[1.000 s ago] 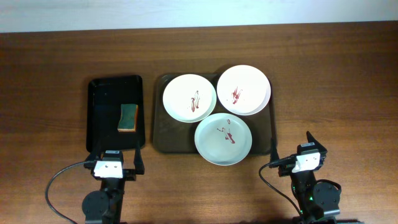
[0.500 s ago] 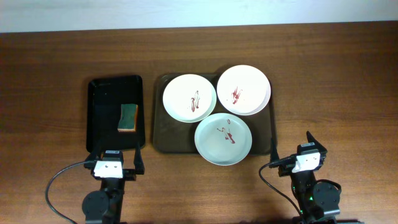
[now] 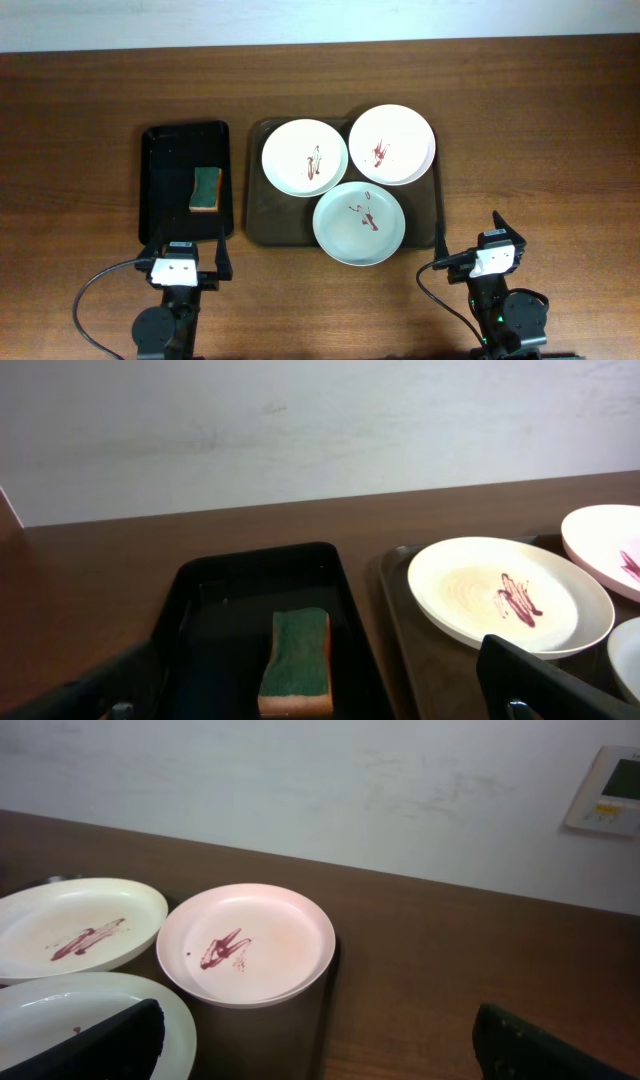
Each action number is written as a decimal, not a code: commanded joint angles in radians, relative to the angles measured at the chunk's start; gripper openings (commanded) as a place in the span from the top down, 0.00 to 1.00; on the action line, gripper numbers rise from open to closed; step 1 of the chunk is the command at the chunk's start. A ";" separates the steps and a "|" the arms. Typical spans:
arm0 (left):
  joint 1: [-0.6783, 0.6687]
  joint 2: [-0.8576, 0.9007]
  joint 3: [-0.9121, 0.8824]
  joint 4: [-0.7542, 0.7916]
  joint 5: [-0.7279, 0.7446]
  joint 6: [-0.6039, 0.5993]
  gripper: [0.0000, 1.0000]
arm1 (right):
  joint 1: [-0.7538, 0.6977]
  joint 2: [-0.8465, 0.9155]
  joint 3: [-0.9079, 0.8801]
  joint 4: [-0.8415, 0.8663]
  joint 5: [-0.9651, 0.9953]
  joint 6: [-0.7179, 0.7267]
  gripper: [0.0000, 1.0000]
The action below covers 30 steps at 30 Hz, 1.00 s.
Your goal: Clean dirty plates on tray and stack at the side
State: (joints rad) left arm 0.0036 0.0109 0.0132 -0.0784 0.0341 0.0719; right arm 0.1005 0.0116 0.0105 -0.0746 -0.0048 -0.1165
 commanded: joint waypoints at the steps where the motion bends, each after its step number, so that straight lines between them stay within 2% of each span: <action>1: 0.008 -0.005 -0.004 -0.002 0.004 0.020 0.01 | -0.005 -0.005 -0.005 -0.005 -0.009 -0.007 0.01; 24: 0.008 -0.005 -0.004 0.004 0.004 0.020 0.01 | -0.005 -0.005 -0.005 -0.005 -0.010 -0.006 0.01; 30: 0.008 -0.005 -0.004 0.045 0.056 0.019 0.01 | -0.005 -0.005 -0.005 0.000 -0.008 0.021 0.01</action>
State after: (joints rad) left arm 0.0036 0.0109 0.0128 -0.0360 0.0574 0.0723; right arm 0.1005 0.0116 0.0105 -0.0742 -0.0051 -0.1158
